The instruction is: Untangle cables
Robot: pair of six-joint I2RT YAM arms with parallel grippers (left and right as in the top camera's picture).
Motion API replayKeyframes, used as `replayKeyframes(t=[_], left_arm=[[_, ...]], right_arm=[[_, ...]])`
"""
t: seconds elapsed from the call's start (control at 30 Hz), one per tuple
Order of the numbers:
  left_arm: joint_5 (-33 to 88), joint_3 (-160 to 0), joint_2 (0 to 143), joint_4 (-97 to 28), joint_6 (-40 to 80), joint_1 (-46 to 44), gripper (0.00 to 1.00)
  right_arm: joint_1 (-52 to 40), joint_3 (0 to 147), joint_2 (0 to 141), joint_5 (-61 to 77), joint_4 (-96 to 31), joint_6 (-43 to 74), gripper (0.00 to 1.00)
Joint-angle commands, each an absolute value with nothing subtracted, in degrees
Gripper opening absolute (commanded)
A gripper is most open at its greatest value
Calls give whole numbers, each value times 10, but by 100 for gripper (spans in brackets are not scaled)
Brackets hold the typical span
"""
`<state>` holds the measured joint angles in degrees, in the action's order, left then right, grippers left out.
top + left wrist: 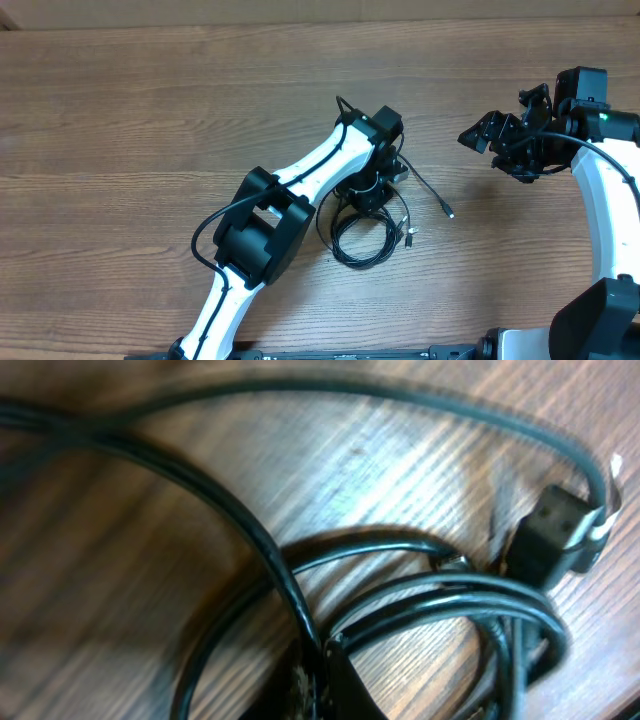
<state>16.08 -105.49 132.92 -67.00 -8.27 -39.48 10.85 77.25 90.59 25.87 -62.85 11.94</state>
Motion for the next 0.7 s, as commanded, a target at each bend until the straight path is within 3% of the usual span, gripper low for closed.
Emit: replayKeyframes(t=[0.0, 0.27, 0.67], left_arm=[[132, -1141, 1310, -695, -4, -372, 4], [164, -1292, 1209, -744, 34, -342, 4], [303, -1303, 1157, -776, 43, -273, 4]], right_arm=[[108, 788, 888, 256, -630, 114, 81], [108, 788, 888, 346, -624, 99, 74], [53, 783, 888, 422, -612, 91, 72]])
